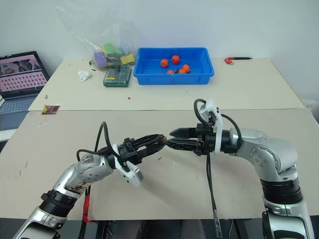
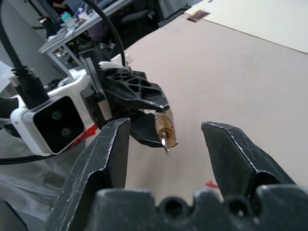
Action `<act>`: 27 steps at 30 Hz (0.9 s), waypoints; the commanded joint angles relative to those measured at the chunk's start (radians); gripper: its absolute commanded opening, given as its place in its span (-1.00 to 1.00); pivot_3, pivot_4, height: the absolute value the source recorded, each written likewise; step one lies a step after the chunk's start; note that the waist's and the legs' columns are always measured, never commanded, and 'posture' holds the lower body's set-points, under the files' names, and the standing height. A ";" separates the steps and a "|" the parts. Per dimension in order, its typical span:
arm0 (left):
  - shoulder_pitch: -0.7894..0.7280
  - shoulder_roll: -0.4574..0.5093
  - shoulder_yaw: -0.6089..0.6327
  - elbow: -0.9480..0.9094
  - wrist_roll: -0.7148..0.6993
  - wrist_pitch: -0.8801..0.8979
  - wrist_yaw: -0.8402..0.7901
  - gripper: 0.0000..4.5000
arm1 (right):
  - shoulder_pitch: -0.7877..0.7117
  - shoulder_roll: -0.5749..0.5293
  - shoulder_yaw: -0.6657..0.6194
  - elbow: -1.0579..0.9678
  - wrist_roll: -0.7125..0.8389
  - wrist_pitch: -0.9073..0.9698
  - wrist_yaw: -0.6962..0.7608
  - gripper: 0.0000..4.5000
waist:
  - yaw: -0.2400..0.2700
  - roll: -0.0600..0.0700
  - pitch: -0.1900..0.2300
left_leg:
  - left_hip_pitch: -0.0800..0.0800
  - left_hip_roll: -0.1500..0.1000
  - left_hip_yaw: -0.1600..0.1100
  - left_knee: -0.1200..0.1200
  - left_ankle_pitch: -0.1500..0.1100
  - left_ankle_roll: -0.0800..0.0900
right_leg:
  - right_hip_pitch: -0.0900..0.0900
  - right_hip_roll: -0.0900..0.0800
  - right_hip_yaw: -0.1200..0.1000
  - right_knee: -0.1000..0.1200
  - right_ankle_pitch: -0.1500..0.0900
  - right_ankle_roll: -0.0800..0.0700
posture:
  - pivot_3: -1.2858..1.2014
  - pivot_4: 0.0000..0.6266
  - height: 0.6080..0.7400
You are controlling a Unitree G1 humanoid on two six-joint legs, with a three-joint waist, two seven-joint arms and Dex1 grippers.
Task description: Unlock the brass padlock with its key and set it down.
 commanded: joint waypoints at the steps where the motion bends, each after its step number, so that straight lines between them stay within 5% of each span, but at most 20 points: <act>1: -0.002 -0.010 0.005 -0.041 -0.028 0.009 0.000 -0.63 | -0.001 -0.012 -0.018 -0.042 0.026 0.000 0.005 0.30 | 0.000 0.000 0.000 | 0.000 0.000 0.000 0.000 0.000 0.000 | 0.000 0.000 0.000 0.000 0.000 0.000 | 0.03 -0.52 1.00; 24: 0.003 -0.013 0.010 -0.058 -0.036 0.023 -0.020 -0.63 | -0.015 0.044 0.041 0.003 -0.069 -0.064 -0.011 0.30 | 0.000 0.000 0.000 | 0.000 0.000 0.000 0.000 0.000 0.000 | 0.000 0.000 0.000 0.000 0.000 0.000 | 0.03 -0.52 1.00; 27: 0.002 -0.014 0.012 -0.062 -0.029 0.021 -0.016 -0.63 | -0.018 0.055 0.042 -0.001 -0.059 -0.050 -0.015 -0.12 | 0.000 0.000 0.000 | 0.000 0.000 0.000 0.000 0.000 0.000 | 0.000 0.000 0.000 0.000 0.000 0.000 | 0.03 -0.52 1.00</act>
